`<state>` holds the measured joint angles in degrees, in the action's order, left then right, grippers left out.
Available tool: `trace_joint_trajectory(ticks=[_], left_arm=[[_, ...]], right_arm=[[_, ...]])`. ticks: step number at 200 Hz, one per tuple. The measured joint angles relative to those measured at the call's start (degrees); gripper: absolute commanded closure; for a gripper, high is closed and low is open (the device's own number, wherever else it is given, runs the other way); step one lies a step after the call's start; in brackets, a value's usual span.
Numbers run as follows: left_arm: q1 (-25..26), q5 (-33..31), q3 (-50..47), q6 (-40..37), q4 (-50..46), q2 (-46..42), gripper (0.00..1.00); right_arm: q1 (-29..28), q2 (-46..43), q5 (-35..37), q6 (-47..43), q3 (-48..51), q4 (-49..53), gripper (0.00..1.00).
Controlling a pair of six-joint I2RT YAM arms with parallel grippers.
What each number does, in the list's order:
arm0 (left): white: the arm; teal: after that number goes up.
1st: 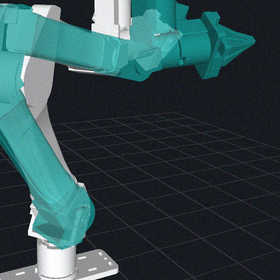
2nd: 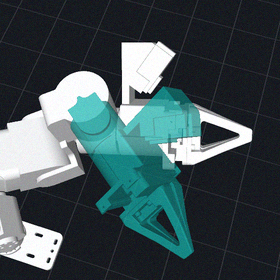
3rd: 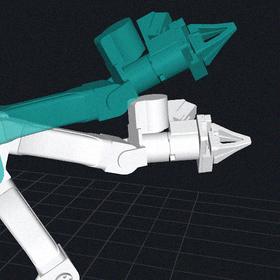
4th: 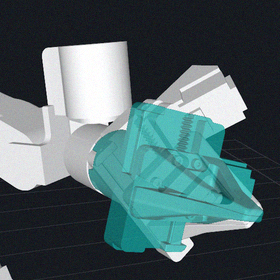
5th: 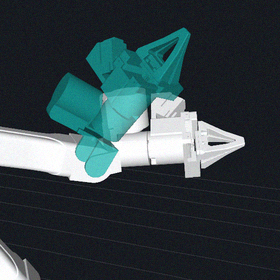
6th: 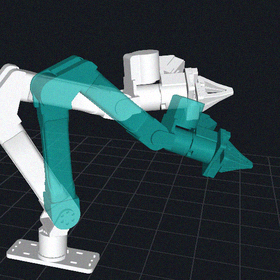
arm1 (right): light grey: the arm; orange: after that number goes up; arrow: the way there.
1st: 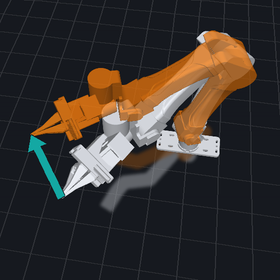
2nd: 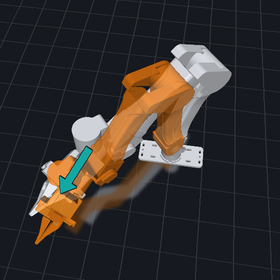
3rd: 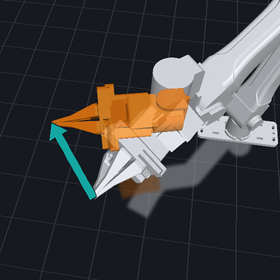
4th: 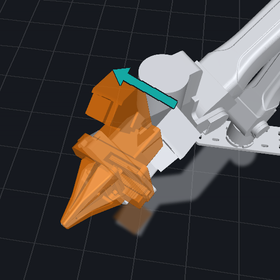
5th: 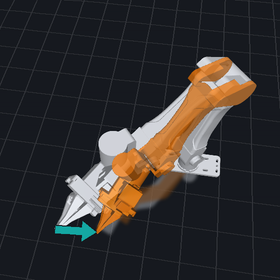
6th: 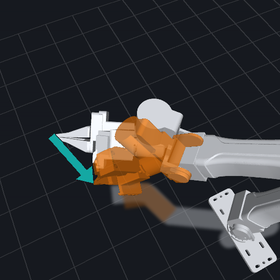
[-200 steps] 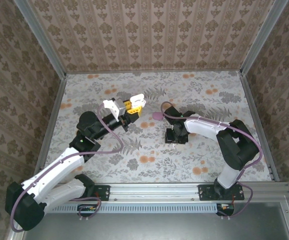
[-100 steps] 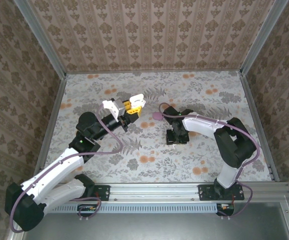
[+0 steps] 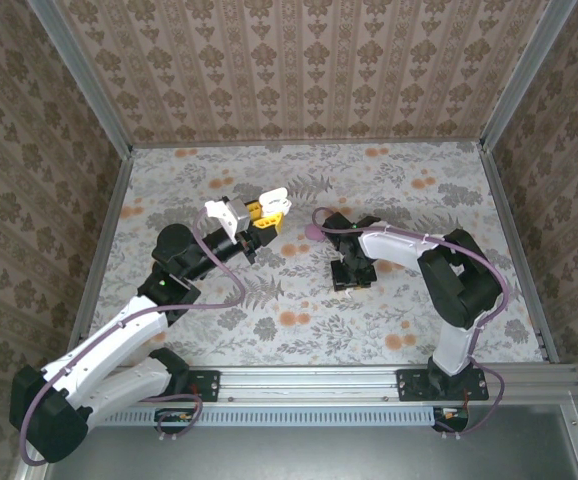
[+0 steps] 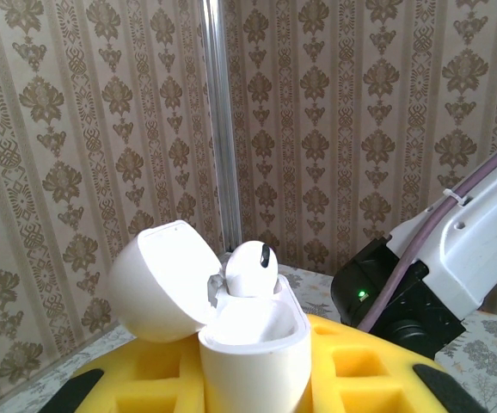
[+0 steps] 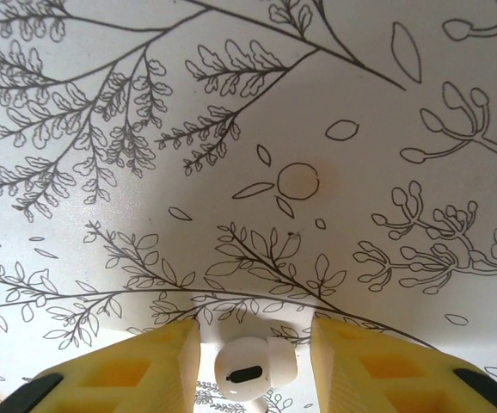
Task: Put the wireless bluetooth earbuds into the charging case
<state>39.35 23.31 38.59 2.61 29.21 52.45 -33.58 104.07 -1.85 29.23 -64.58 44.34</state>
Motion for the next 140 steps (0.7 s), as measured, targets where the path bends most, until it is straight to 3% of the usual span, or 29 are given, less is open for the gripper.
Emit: trace_joint_trajectory(ticks=[140], left_arm=[[0.1,0.0,0.0,0.0,0.0,0.4,0.96]], right_arm=[[-0.5,0.2,0.8,-0.3,-0.2,1.1,0.70]])
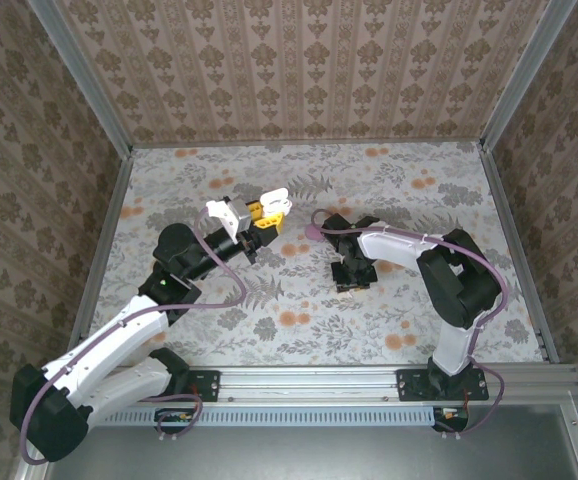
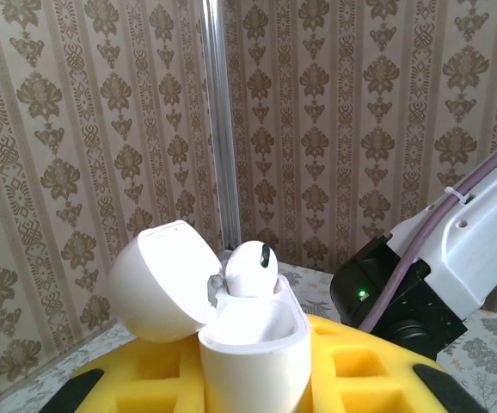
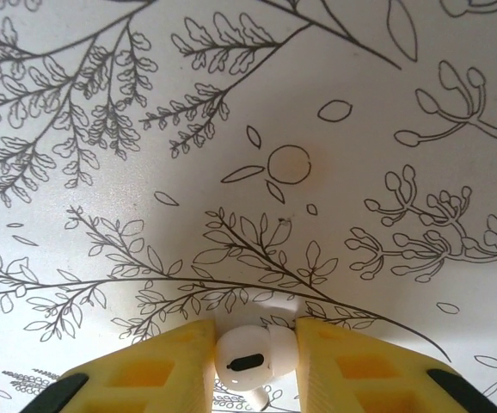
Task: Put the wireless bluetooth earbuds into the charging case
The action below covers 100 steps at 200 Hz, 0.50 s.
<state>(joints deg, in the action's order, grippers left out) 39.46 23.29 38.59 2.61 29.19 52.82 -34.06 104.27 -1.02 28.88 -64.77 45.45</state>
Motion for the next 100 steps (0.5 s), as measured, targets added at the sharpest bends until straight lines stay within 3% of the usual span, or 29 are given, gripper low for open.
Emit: trace_joint_trajectory(ticks=[50,100], left_arm=[[0.0,-0.6,0.0,0.0,0.0,0.0,0.96],[0.0,-1.1,-0.2,0.0,0.0,0.5,0.96]], right_arm=[[0.0,-2.0,0.4,0.9,0.5,-0.6,0.71],[0.0,-15.0,0.7,2.7,0.1,-0.8,0.71]])
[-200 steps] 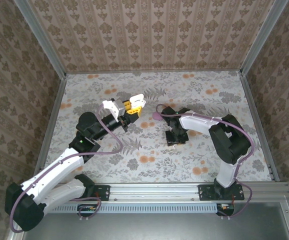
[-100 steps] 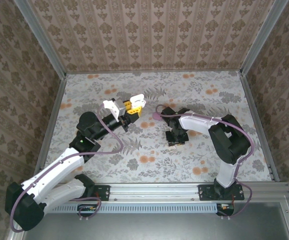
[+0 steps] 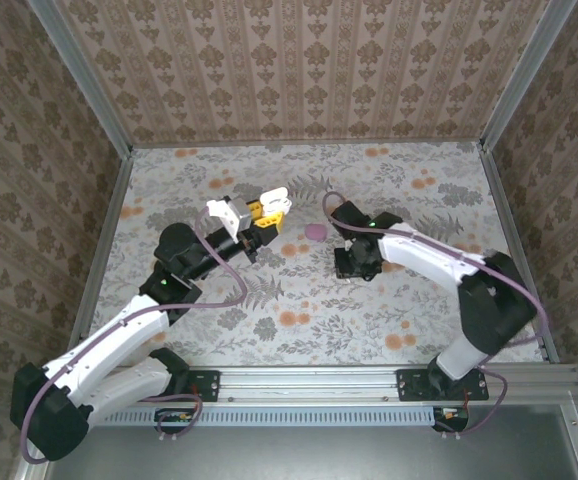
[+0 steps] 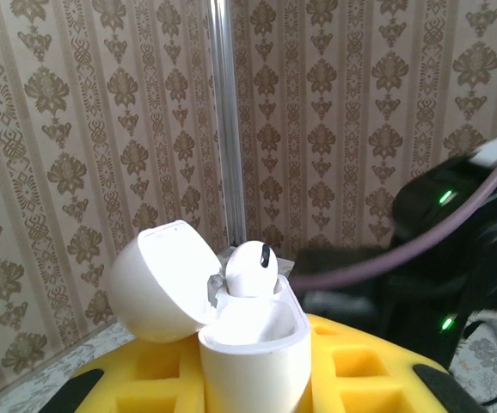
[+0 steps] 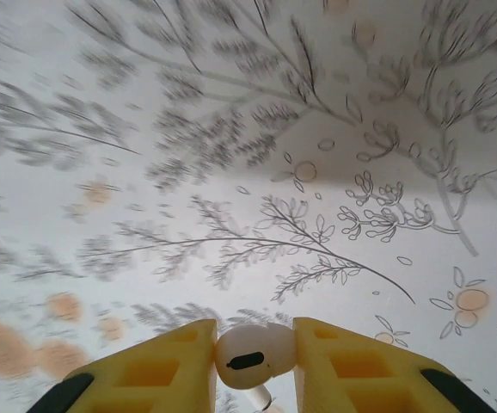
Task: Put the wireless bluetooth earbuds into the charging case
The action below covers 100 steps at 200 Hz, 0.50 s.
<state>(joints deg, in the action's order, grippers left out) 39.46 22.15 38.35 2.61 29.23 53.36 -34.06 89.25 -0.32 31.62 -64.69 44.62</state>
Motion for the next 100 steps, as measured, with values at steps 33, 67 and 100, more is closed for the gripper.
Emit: trace_joint_trajectory(ticks=[33,67,100], left_arm=[[0.0,-0.8,-1.1,0.1,0.2,1.4,0.96],[0.0,-0.7,-1.4,0.7,1.5,3.8,0.96],[0.3,0.1,-1.4,1.8,3.7,6.6,0.96]], right_arm=[[0.0,-13.5,0.3,1.8,-0.3,-5.3,0.71],[-0.2,-23.3,0.4,4.7,-1.7,-12.5,0.71],[-2.8,-25.1,0.6,6.6,-3.3,-19.4,0.71]])
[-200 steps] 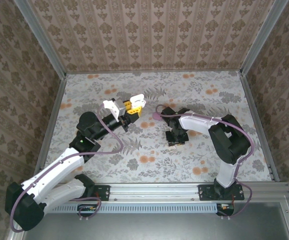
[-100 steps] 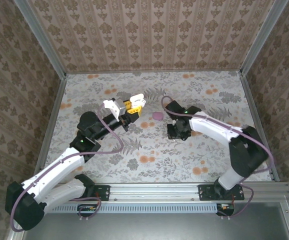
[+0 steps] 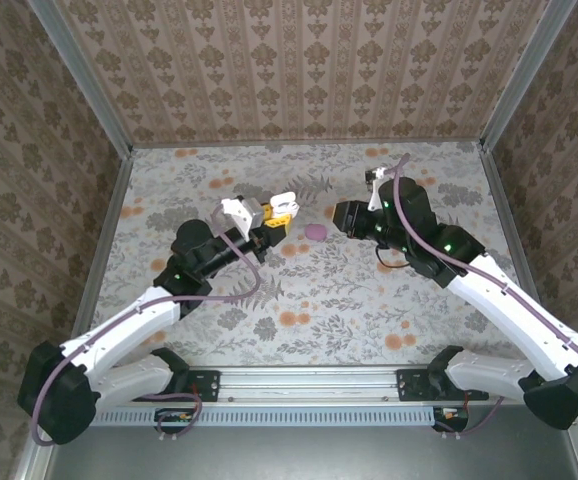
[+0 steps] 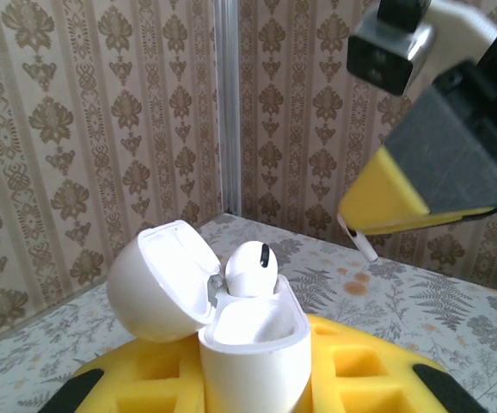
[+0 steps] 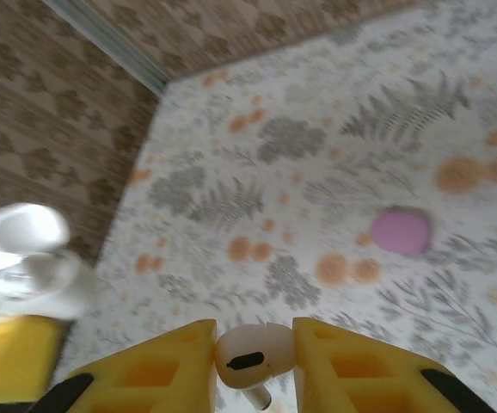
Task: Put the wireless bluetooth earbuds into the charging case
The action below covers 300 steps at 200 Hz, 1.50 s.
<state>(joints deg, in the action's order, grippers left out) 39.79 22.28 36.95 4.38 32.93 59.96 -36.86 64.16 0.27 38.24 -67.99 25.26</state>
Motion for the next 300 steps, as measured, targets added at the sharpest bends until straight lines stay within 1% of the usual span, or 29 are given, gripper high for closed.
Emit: trace_joint_trajectory(ticks=[34,57,106,153,230,300], left_arm=[[0.4,1.1,0.0,0.9,1.4,1.7,0.96],[1.0,1.8,0.0,1.3,2.3,2.4,0.96],[1.5,2.0,0.0,1.5,3.5,2.6,0.96],[1.8,1.9,0.0,1.6,3.6,2.6,0.96],[1.9,1.7,0.0,2.1,3.8,2.6,0.96],[2.3,1.1,0.0,2.2,3.8,2.6,0.96]], right_arm=[[-4.5,0.4,1.1,1.0,-0.2,-6.2,0.70],[-7.1,2.3,1.8,1.0,-1.3,-10.2,0.70],[-10.1,6.9,2.9,1.0,-3.6,-14.4,0.70],[-11.8,8.0,4.6,0.6,-4.4,-14.7,0.70],[-12.7,9.1,6.5,-1.2,-5.4,-13.8,0.71],[-13.3,9.1,6.4,-4.1,-6.3,-10.9,0.68]])
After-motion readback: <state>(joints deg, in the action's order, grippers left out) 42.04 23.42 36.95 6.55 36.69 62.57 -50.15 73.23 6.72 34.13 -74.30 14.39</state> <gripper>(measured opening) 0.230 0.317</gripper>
